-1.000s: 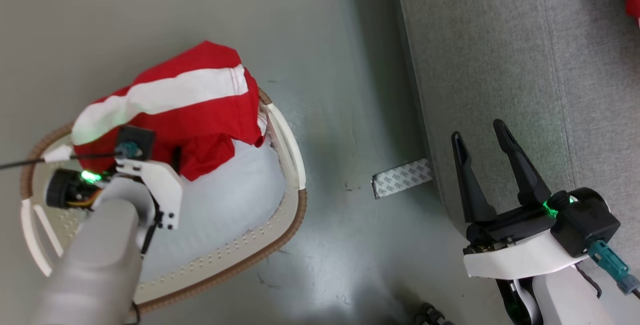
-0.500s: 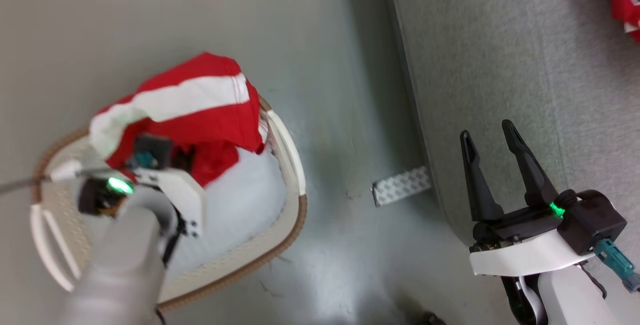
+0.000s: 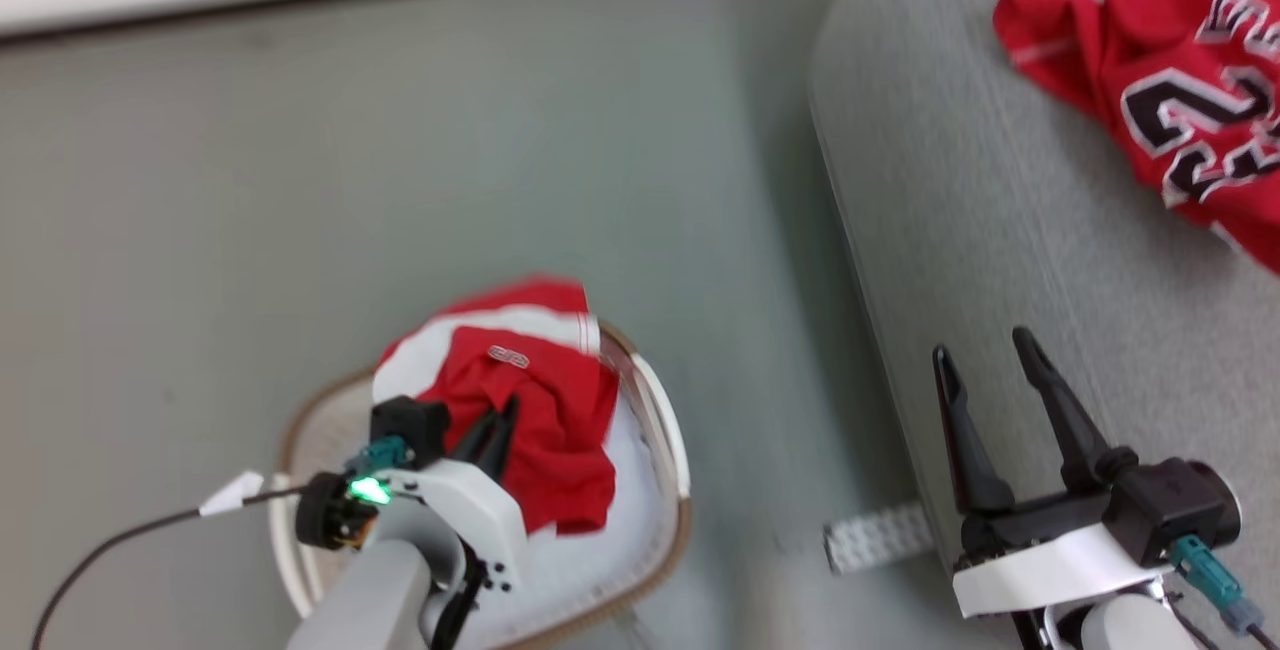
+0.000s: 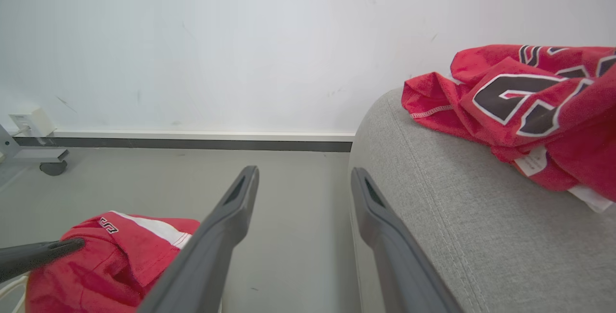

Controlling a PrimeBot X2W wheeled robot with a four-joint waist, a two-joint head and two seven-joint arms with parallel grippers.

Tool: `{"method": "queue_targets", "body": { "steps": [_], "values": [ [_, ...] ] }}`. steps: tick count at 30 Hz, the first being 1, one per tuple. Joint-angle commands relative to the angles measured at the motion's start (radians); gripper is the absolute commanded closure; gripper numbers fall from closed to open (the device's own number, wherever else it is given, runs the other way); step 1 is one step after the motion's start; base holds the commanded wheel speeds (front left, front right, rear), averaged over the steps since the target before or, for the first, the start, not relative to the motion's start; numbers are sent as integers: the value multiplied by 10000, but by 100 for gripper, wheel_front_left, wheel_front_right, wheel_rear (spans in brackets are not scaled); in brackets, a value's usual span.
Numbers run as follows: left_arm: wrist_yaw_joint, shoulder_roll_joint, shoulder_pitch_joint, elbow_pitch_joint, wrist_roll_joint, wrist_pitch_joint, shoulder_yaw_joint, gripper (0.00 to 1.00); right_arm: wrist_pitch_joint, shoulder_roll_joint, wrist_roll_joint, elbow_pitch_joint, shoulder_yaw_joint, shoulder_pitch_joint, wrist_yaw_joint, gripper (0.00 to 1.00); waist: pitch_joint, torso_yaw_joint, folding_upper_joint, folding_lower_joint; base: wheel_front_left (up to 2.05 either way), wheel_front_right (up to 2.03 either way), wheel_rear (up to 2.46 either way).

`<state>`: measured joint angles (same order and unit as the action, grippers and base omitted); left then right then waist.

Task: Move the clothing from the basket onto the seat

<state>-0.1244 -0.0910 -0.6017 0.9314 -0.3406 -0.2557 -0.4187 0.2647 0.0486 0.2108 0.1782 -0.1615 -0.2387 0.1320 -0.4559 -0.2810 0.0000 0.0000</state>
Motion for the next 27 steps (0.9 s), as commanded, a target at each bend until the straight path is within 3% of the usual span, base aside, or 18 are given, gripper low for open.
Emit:
{"method": "queue_targets", "body": {
  "steps": [1, 8, 18, 27],
  "values": [
    [-56, 25, 371, -352, -224, 53, -1, 100, -5, 34, -51, 83, 22, 217, -25, 0, 1389, 754, 0, 0, 0, 0, 0],
    [75, -214, 1755, -2899, -761, 940, 19, 100, -7, 31, 12, 338, -27, 786, -25, 0, 2618, 1056, 0, 0, 0, 0, 0],
    [1044, -900, 3604, -7030, -1052, 2518, 227, 100, -5, 28, 79, 514, -318, 1438, -25, 0, 3997, 1333, 0, 0, 0, 0, 0],
    [1631, -1398, 4250, -9494, -1046, 3520, 364, 100, -7, 26, -118, 389, -660, 1810, -25, 0, 4804, 1533, 0, 0, 0, 0, 0]
  ]
}}
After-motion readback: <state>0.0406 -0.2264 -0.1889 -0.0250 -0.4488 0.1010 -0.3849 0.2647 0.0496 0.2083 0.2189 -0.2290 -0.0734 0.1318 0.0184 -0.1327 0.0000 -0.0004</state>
